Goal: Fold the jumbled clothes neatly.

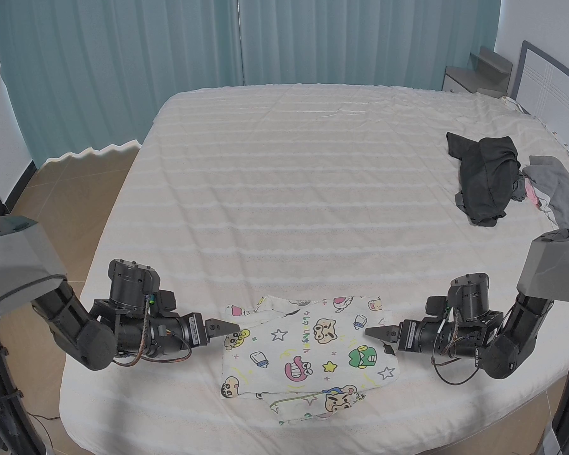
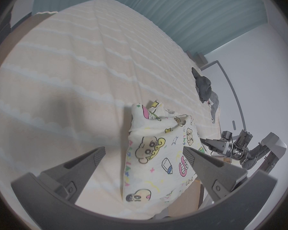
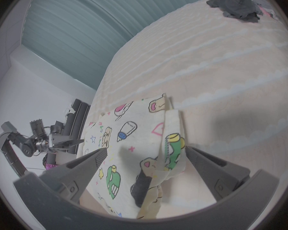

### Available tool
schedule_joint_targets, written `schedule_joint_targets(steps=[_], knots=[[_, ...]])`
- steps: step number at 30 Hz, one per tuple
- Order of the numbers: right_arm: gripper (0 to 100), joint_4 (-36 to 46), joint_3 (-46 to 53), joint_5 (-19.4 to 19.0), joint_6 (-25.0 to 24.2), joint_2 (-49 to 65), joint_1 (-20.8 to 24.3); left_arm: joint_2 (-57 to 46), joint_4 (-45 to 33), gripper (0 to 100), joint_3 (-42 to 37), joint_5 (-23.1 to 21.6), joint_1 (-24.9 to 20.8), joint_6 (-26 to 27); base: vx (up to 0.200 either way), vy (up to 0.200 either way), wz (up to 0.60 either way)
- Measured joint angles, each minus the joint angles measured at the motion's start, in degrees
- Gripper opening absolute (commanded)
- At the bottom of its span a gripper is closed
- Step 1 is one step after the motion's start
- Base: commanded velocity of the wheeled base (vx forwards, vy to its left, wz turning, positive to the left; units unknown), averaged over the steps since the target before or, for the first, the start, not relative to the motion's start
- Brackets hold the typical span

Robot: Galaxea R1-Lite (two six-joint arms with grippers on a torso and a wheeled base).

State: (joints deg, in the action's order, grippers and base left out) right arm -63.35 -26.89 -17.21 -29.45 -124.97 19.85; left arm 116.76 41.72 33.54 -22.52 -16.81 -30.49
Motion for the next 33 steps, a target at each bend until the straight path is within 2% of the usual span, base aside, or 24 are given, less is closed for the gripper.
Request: schedule_joint_targets(steps=[5, 14, 20, 27, 28, 29, 30, 33], knots=[[100, 0.0, 0.0, -2.6, 0.1, -1.0, 0.5, 4.5, 5.9, 100, 0.7, -5.3, 0.5, 0.2, 0.000, 0.000, 0.00], [100, 0.4, -2.6, -3.3, 0.1, -3.2, 3.6, 10.6, 11.0, 100, 1.2, -6.8, 0.4, 0.3, 0.000, 0.000, 0.00], [100, 0.4, -3.2, -3.4, 0.0, -4.1, 5.9, 12.0, 11.4, 100, 1.7, -9.8, 0.0, 0.0, 0.000, 0.000, 0.00], [100, 0.4, -4.1, -3.3, -0.2, -5.1, 7.2, 12.4, 11.4, 100, 2.4, -10.0, -1.1, -0.4, 0.000, 0.000, 0.00], [100, 0.4, -4.3, -3.4, -0.2, -5.2, 7.2, 12.4, 11.4, 0, 2.5, -10.0, -1.2, -0.4, 0.000, 0.000, 0.00], [100, 0.4, -4.4, -3.4, -0.3, -5.3, 7.3, 12.4, 11.4, 0, 2.5, -10.0, -1.4, -0.4, 0.000, 0.000, 0.00], [0, 0.5, -4.6, -3.4, -0.4, -5.4, 7.5, 12.4, 11.4, 0, 2.6, -10.0, -1.6, -0.5, 0.000, 0.000, 0.00], [0, 0.6, -5.1, -3.5, -0.6, -5.7, 8.0, 12.5, 11.4, 0, 2.6, -10.0, -2.2, -0.6, 0.000, 0.000, 0.00]])
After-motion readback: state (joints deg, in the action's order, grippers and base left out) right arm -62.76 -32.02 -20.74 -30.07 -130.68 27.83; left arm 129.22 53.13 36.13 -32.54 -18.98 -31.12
